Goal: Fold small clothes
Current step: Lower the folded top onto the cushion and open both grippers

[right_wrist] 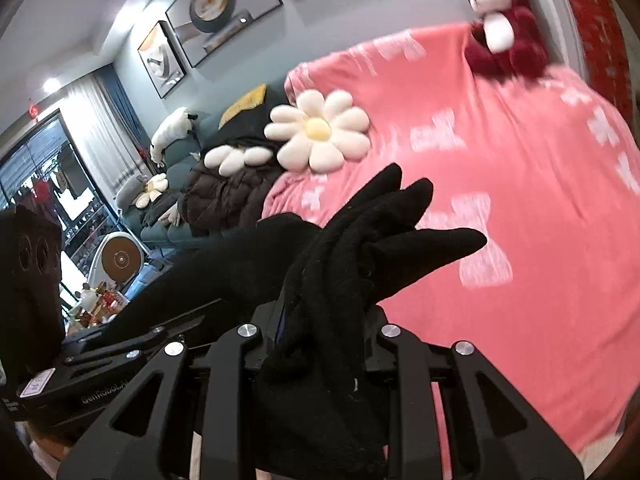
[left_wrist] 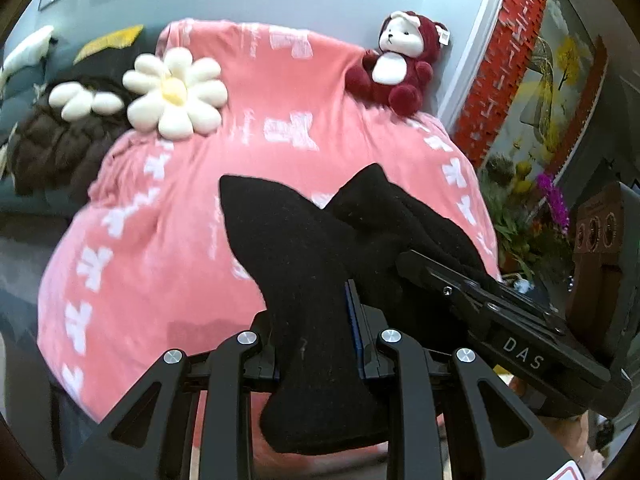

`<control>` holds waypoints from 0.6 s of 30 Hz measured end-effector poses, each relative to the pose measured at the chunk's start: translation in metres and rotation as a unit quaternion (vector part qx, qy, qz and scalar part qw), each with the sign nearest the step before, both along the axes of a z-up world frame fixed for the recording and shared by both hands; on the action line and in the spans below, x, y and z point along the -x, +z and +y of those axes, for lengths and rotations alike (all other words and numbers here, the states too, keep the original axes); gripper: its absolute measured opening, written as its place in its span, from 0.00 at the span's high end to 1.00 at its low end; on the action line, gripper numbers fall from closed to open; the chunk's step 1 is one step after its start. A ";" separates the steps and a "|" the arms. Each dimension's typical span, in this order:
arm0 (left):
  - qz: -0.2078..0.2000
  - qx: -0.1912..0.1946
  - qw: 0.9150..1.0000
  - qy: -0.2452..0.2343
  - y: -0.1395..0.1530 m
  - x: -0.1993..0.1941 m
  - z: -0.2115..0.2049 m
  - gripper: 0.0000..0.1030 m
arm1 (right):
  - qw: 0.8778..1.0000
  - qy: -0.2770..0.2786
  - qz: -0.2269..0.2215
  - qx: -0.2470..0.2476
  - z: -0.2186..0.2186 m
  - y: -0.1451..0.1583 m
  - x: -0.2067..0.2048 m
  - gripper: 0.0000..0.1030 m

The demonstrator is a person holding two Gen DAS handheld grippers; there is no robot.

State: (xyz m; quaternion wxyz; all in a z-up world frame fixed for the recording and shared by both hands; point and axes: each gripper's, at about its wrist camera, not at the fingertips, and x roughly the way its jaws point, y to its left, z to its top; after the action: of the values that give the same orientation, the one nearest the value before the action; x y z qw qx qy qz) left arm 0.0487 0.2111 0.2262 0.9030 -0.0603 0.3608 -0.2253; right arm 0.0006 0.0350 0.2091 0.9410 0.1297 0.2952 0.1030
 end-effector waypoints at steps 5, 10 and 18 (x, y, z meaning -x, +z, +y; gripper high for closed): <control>0.019 -0.028 0.999 0.023 -0.070 -0.050 0.007 0.38 | 0.996 -0.028 0.060 0.066 -0.005 -0.087 -0.055 0.53; 0.134 -0.094 0.983 0.082 -0.206 -0.079 0.014 0.36 | 0.973 -0.096 0.205 0.047 -0.049 -0.195 -0.059 0.56; 0.121 -0.101 0.985 0.068 -0.226 -0.073 0.012 0.35 | 0.981 -0.045 0.181 0.052 -0.022 -0.165 -0.089 0.73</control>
State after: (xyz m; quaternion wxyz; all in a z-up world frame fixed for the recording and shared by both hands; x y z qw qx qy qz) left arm 0.1212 0.2233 -0.0002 0.8675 -0.0200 0.4831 -0.1167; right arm 0.0899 0.0132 0.0443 0.8811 0.1106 0.4594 0.0197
